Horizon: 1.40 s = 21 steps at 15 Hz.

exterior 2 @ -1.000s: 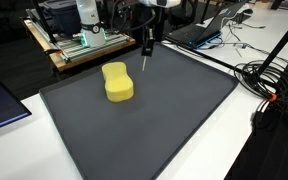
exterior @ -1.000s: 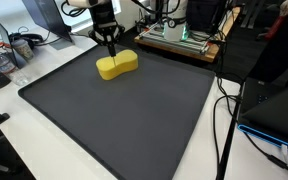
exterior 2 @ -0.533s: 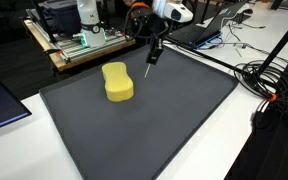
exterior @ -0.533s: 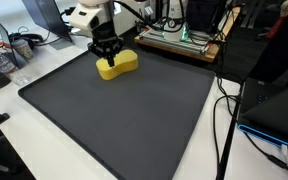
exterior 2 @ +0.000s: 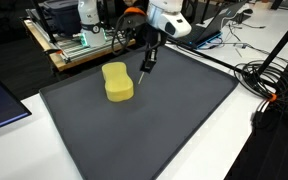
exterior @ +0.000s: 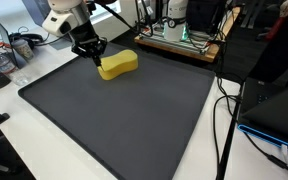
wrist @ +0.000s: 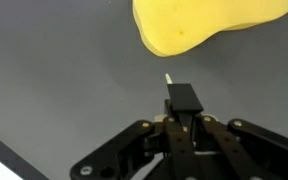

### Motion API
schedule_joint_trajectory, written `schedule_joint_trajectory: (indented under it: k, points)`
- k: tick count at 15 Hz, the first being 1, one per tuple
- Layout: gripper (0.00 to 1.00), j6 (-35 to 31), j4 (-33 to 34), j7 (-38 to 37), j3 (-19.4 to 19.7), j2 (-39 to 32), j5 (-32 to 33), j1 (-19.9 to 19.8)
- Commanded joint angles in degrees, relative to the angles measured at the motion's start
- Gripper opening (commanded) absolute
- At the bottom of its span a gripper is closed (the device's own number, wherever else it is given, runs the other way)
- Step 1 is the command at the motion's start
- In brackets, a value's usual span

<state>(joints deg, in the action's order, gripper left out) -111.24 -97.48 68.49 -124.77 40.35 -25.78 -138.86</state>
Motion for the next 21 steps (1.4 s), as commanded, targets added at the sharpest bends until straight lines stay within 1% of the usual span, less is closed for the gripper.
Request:
schedule_joint_trajectory:
  k: [1, 2, 5, 11, 15, 18, 21]
  points:
    - [0.03, 6.09, 5.61, 2.41, 3.4, 5.59, -8.47, -1.71]
    - [0.03, 7.22, 6.16, 2.47, 3.79, 6.07, -10.4, -2.62]
    - [0.03, 10.55, 6.29, 4.61, 7.77, 8.15, -16.78, -2.5]
    - [0.03, 14.79, 4.97, 9.46, 13.33, 10.83, -24.79, -2.44]
    - [0.03, 15.98, 2.63, 12.55, 16.21, 11.28, -28.99, -2.47]
    - [0.03, 16.31, 0.27, 14.66, 17.88, 11.13, -30.08, -2.53]
    - [0.03, 14.6, -3.53, 16.81, 19.02, 9.68, -31.83, -2.57]
